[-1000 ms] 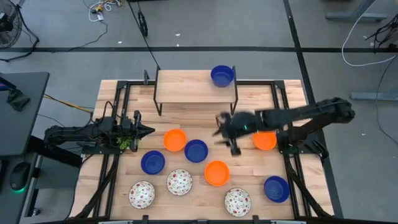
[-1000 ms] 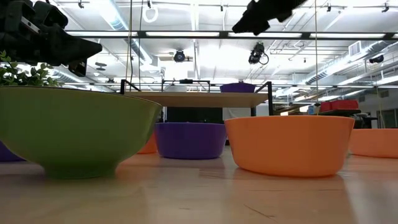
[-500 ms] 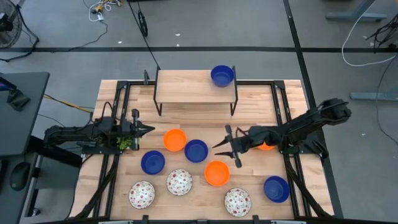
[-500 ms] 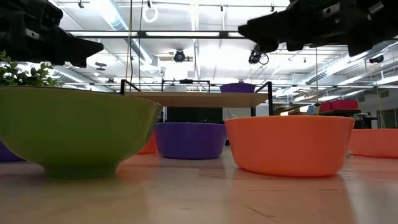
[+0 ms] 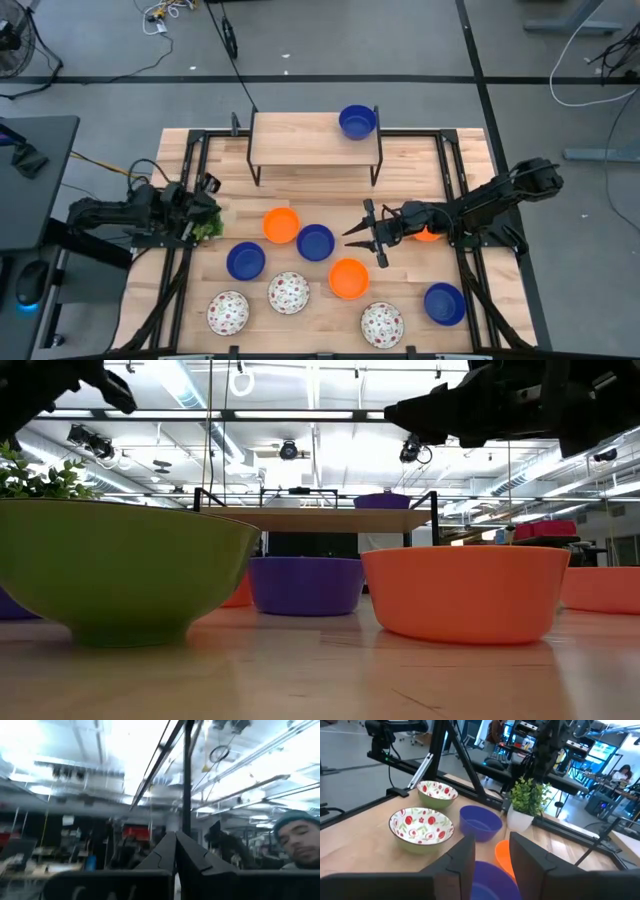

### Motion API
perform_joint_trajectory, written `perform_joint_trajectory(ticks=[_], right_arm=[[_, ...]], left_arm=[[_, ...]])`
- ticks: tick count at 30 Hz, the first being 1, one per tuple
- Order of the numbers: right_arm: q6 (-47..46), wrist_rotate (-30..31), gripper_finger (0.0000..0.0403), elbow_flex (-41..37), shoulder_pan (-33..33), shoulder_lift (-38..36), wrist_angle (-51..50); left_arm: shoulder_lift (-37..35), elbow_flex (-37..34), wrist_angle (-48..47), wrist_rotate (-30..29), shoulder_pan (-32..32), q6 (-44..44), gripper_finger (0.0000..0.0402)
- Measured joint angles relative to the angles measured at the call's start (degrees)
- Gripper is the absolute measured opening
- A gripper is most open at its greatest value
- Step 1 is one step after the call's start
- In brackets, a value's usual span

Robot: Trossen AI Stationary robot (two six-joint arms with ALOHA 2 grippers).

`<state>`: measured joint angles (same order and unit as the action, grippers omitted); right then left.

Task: Pick & Place Mini bowls
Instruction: Put the green patterned bowl on the shelf

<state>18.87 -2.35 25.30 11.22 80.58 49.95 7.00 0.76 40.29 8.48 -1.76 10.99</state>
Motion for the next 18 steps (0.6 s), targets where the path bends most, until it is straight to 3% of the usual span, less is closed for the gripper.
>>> perform_joint_trajectory(ticks=[5,10,13,18], right_arm=[[-1.94,-0.12,0.0123,0.0,0.0,0.0,-0.93],[-0.56,-0.11,0.0123,0.0,-0.14,0.0,-5.84],[-0.14,-0.11,0.0123,0.0,-0.28,0.02,-8.85],[-0.42,-0.06,0.0123,0.0,-0.33,0.02,-10.77]], left_arm=[[15.48,6.44,-0.17,-4.6,-4.67,-4.33,0.0016],[34.5,18.31,-2.55,-8.98,-9.6,-7.21,0.0016],[44.88,27.68,-10.14,-13.98,-12.52,-7.53,0.0016],[60.24,45.12,-34.08,-26.09,-17.12,-2.75,0.0005]])
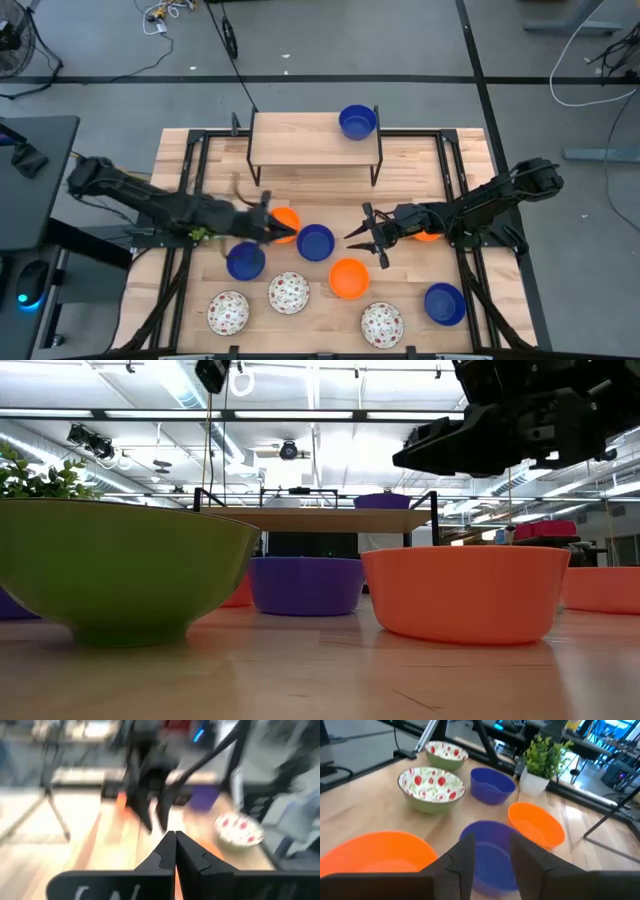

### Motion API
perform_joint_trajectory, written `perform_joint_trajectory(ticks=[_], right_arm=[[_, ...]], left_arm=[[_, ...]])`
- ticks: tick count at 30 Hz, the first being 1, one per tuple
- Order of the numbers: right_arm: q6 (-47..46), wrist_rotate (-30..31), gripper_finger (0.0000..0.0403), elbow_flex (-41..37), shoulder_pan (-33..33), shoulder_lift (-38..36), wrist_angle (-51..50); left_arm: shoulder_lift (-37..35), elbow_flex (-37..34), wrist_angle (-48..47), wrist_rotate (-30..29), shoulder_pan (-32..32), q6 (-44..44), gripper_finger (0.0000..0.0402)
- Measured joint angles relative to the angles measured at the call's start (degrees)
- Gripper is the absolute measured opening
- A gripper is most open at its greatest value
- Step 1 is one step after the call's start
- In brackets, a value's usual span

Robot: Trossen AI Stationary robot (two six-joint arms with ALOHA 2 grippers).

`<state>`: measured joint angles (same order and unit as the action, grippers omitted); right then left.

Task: Pick & Place Mini bowls
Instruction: Put the green patterned bowl on the shelf

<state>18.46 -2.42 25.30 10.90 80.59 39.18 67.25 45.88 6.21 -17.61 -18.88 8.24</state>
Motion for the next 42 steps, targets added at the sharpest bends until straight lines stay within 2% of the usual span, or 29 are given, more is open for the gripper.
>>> perform_joint_trajectory(ticks=[3,7,15,20,24,31,42], right_arm=[[0.04,-0.02,0.0123,0.0,0.0,-0.02,-0.39],[0.04,-0.01,0.0123,0.0,0.0,0.01,-1.25],[0.05,0.01,0.0123,0.0,0.0,-0.02,-1.54],[0.28,0.16,0.0123,0.0,0.0,-0.01,-1.58],[0.31,0.42,0.0123,0.0,0.0,0.01,-1.43],[0.13,0.42,0.0123,0.0,-0.02,-0.02,-1.11],[-0.54,0.44,0.0123,0.0,-0.02,0.0,-1.3]], left_arm=[[7.54,9.41,-12.76,-3.42,-1.52,7.01,0.0012],[16.36,18.55,-23.93,-1.19,-3.37,9.43,0.0043],[29.43,27.45,-29.47,1.98,-10.65,8.94,0.0118],[35.84,31.69,-32.4,2.73,-15.74,17.29,0.0165],[40.38,35.81,-37.96,6.43,-18.56,24.66,0.0187],[46.11,42.96,-51.08,7.6,-21.41,33.9,0.0178],[50.61,43.2,-51.98,6.9,-21.49,40.5,0.0133]])
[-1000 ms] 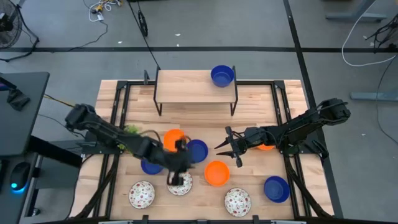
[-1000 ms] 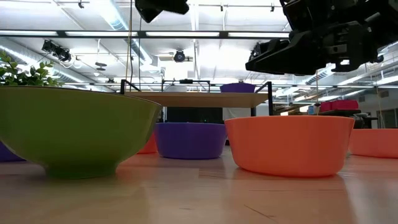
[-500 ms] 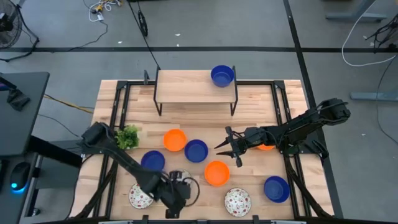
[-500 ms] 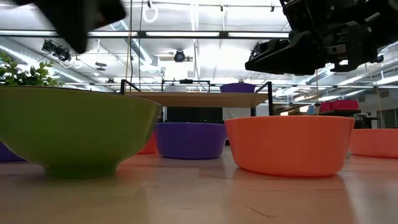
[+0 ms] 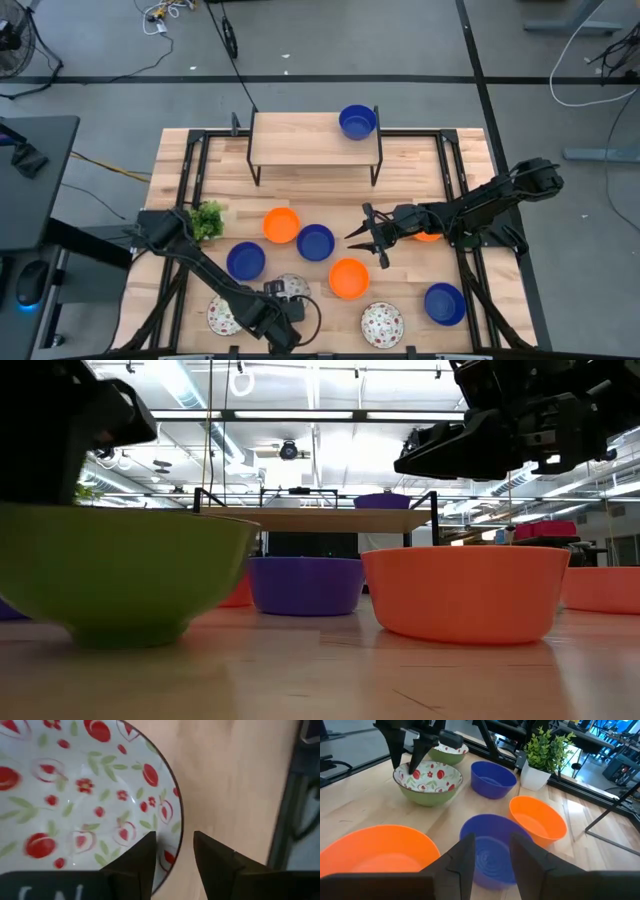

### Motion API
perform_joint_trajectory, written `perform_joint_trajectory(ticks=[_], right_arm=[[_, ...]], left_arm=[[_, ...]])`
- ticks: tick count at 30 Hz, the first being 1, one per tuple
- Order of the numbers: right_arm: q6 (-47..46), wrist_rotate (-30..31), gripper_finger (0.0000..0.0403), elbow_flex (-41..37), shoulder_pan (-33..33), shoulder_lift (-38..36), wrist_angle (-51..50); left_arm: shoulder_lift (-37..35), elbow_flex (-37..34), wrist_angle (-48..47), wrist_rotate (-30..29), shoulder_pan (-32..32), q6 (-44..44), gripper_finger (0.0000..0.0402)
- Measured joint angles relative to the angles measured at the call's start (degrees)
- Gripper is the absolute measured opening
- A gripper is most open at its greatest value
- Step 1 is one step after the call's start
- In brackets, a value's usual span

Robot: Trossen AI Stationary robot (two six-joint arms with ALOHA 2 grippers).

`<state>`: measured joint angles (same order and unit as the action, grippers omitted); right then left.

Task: Pick & Place Mini bowls
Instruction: Put the green patterned bowl on the shelf

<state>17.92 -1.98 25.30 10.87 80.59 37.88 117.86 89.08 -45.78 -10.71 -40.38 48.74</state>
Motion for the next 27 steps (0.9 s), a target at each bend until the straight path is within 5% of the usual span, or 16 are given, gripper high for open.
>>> perform_joint_trajectory(ticks=[16,27], right_arm=[[-0.29,0.0,0.0123,0.0,0.0,0.0,-0.47],[-5.39,-1.21,0.0123,0.0,0.71,0.0,-3.29]], left_arm=[[-1.41,1.19,-2.27,-3.21,0.88,-0.69,0.0015],[-2.05,24.53,-28.38,-7.7,8.54,-7.34,0.0011]])
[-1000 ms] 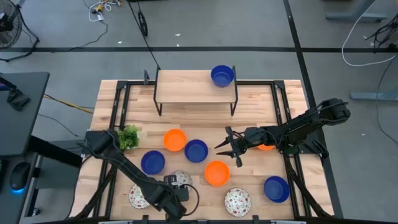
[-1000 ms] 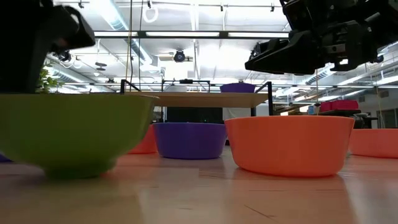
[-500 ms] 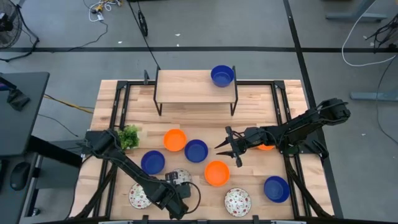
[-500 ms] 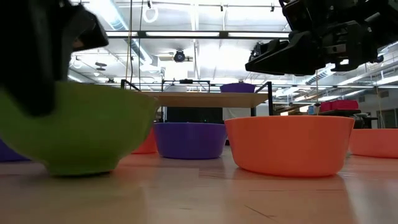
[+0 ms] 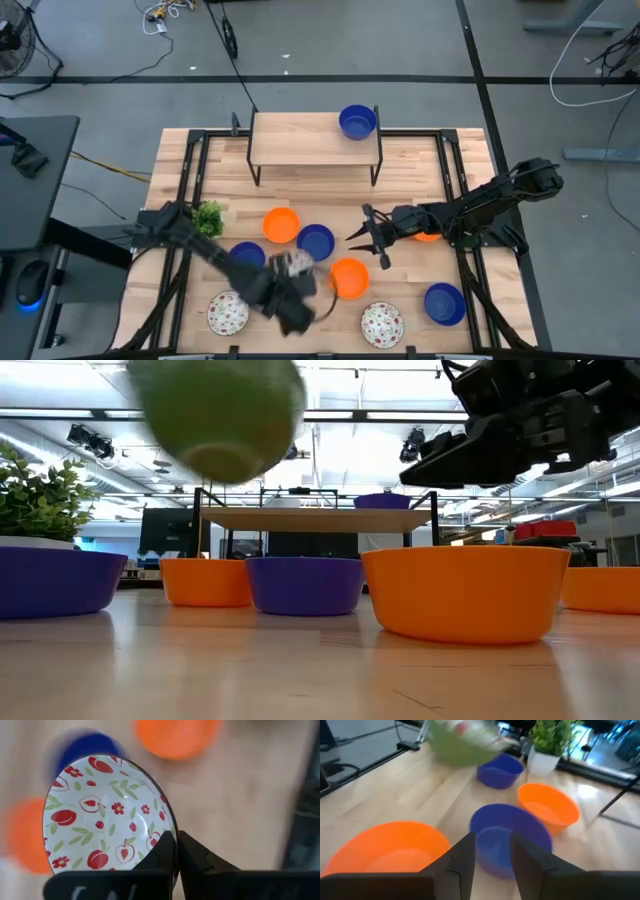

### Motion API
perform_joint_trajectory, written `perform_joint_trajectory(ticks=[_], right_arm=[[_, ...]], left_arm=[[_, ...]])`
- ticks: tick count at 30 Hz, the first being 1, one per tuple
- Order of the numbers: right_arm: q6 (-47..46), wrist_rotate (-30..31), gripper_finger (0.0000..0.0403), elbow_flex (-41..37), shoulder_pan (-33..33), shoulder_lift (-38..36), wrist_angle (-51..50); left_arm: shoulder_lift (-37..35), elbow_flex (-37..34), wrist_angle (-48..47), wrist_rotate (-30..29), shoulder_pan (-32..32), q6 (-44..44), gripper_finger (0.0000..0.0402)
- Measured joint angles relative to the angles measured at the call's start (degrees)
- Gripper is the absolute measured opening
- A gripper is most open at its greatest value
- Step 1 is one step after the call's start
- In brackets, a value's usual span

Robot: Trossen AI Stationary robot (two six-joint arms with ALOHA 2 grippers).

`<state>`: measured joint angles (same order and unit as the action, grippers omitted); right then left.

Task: Pick & Place Mini bowls
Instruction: Put the green patterned bowl on the shelf

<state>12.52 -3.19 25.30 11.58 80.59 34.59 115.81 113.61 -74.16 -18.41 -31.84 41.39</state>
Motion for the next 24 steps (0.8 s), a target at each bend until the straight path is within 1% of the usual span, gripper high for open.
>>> perform_joint_trajectory(ticks=[4,6,9,12,16,19,24], right_arm=[[1.51,-0.41,0.0123,0.0,1.01,0.0,-2.22],[1.98,-0.48,0.0123,0.0,1.04,-0.01,-2.26],[2.07,-0.44,0.0123,0.0,1.0,-0.01,-2.3],[2.09,-0.45,0.0123,0.0,1.0,0.0,-2.76],[2.11,-0.47,0.0123,0.0,1.0,0.01,-3.71],[2.15,-0.45,0.0123,0.0,1.0,0.0,-4.52],[3.67,-0.34,0.0123,0.0,1.0,-0.01,-4.68]], left_arm=[[-0.02,7.32,-8.9,-2.77,7.48,-10.06,0.001],[-0.06,9.72,-11.32,-3.71,12.21,-16.25,0.001],[-0.04,12.15,-11.63,-6.2,20.08,-25.2,0.0011],[-0.07,13.63,-11.47,-7.08,27.98,-33.44,0.0011],[-0.04,13.88,-9.13,-6.71,37.61,-41.16,0.0011],[-0.04,13.92,-5.19,-4.61,43.83,-45.68,0.0011],[-0.06,13.54,3.36,-0.47,50.43,-50.84,0.0012]])
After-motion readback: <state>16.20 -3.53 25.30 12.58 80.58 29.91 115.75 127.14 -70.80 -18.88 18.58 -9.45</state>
